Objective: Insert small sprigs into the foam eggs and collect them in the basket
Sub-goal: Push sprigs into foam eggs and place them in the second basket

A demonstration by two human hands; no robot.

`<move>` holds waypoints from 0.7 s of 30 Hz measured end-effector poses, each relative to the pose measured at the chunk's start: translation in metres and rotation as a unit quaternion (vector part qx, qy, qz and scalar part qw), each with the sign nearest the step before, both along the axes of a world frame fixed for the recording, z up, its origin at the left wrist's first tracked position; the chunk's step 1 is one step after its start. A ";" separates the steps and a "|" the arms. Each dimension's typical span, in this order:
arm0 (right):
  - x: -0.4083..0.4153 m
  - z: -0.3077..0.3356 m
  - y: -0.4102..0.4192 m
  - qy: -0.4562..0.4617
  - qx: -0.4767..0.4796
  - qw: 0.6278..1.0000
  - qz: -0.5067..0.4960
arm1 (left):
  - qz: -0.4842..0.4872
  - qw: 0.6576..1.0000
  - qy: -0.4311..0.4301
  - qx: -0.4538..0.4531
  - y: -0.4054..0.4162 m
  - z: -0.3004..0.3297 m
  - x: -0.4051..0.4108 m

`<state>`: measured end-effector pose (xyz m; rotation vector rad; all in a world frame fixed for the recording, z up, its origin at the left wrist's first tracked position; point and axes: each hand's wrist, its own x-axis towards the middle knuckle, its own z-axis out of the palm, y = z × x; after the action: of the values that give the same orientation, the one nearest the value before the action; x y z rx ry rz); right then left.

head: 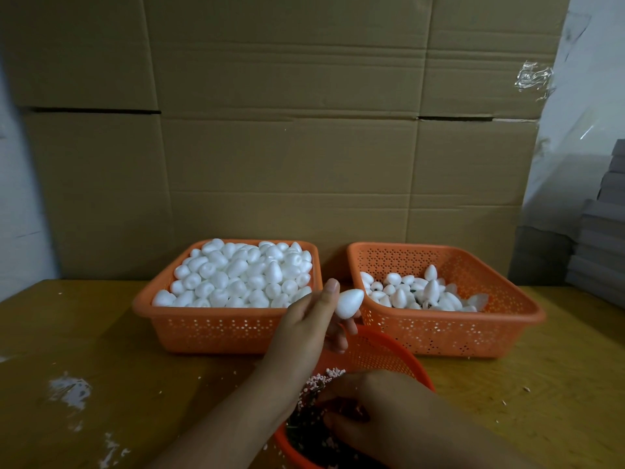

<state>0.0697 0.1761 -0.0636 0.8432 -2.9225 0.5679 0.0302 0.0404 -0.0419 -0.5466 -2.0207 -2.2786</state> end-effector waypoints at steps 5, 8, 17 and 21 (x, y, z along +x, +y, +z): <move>0.001 0.000 0.001 0.004 -0.003 1.000 0.004 | 0.003 1.000 -0.008 -0.001 0.000 0.001 0.000; 0.001 0.001 0.001 0.003 -0.004 1.000 0.004 | 0.004 1.000 -0.005 -0.013 -0.001 0.000 0.001; 0.002 0.001 0.000 0.005 -0.004 1.000 -0.001 | -0.002 0.998 0.010 -0.061 0.001 -0.002 -0.001; 0.002 0.001 0.000 0.004 -0.004 1.000 -0.001 | -0.001 0.998 0.012 -0.062 0.002 -0.004 -0.003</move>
<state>0.0720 0.1758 -0.0624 0.8391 -2.9115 0.5754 0.0274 0.0423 -0.0459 -0.5810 -2.1621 -2.1458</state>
